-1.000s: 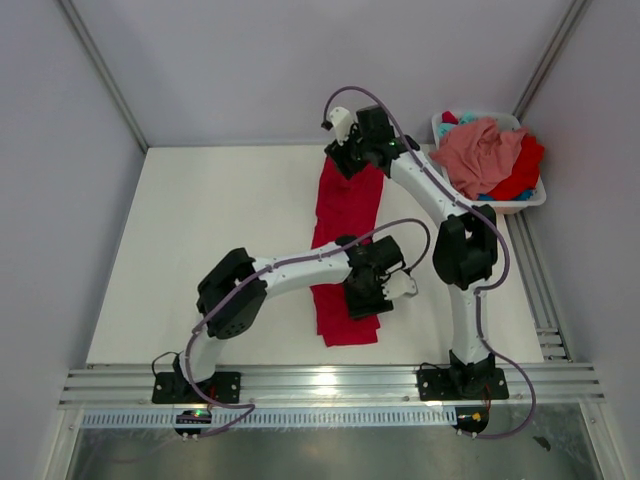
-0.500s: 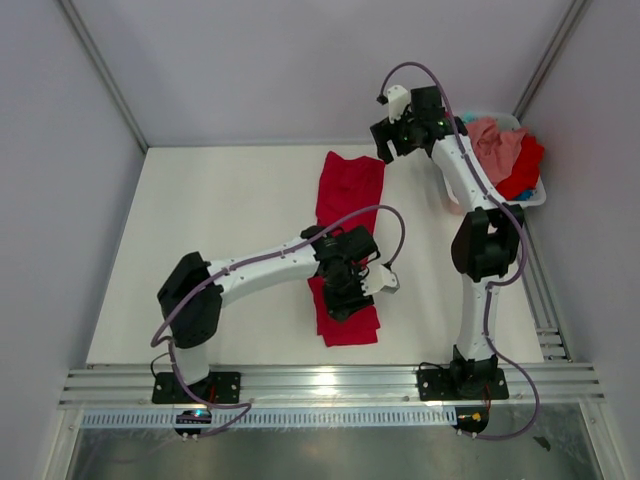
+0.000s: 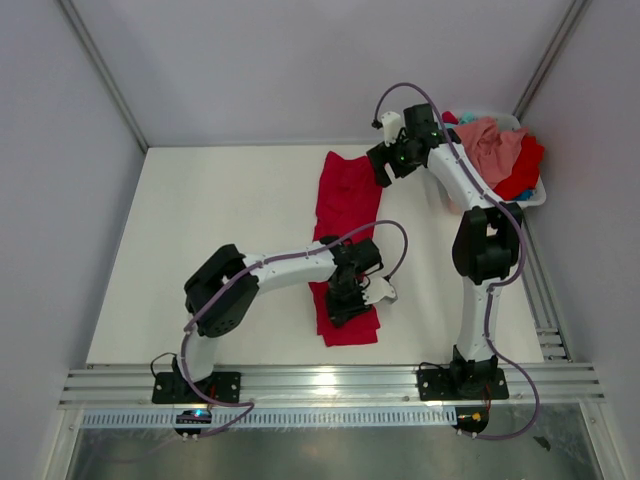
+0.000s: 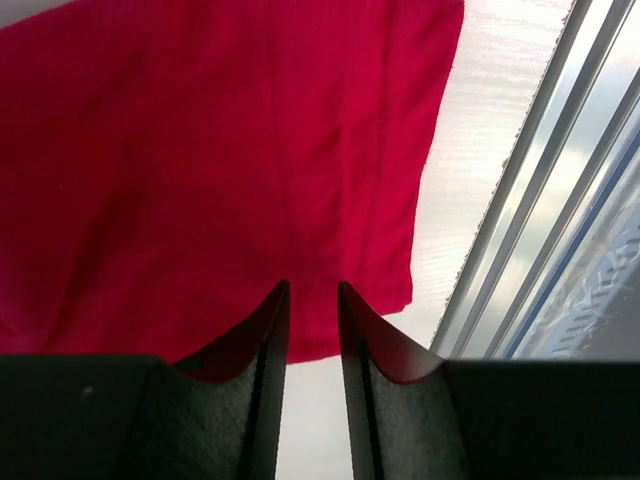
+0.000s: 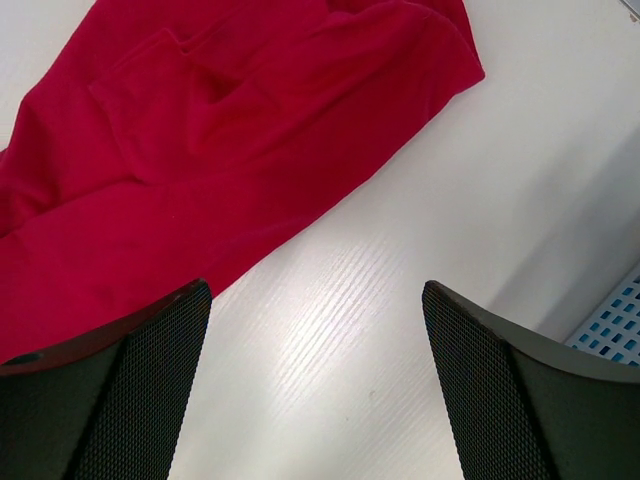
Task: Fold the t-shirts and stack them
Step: Fold the tshirt
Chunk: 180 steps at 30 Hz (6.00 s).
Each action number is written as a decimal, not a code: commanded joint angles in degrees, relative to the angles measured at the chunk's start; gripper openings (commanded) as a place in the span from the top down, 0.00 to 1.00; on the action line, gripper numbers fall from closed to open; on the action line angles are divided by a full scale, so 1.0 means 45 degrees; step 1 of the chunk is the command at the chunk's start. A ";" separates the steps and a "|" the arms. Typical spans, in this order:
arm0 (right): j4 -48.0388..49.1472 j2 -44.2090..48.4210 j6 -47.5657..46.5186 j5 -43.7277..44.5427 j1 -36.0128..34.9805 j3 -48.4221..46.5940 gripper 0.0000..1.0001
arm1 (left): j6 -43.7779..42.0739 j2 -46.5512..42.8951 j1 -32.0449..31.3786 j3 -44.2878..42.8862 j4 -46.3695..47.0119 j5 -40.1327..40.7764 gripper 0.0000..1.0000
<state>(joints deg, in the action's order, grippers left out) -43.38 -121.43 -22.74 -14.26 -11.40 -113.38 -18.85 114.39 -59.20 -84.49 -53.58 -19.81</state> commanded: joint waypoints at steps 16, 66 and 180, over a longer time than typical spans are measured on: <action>0.0401 0.1007 0.0034 -0.0267 -0.0006 -0.0038 0.09 | -0.0712 0.0167 0.0050 0.1215 -0.0260 -0.3252 0.89; 0.0134 1.1924 -0.2170 -0.3315 -0.0006 1.0038 0.01 | 0.0109 -0.8738 0.4366 0.1469 0.2497 0.2729 0.04; 0.2358 1.1553 -0.1820 -0.0500 -0.1256 1.4494 0.01 | -0.0576 -0.5302 -0.4071 0.5826 0.3002 0.3583 0.31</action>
<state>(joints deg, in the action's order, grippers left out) -29.65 -71.83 -30.09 -11.99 -16.82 -46.26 -21.26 93.47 -77.30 -58.28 -38.52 -2.83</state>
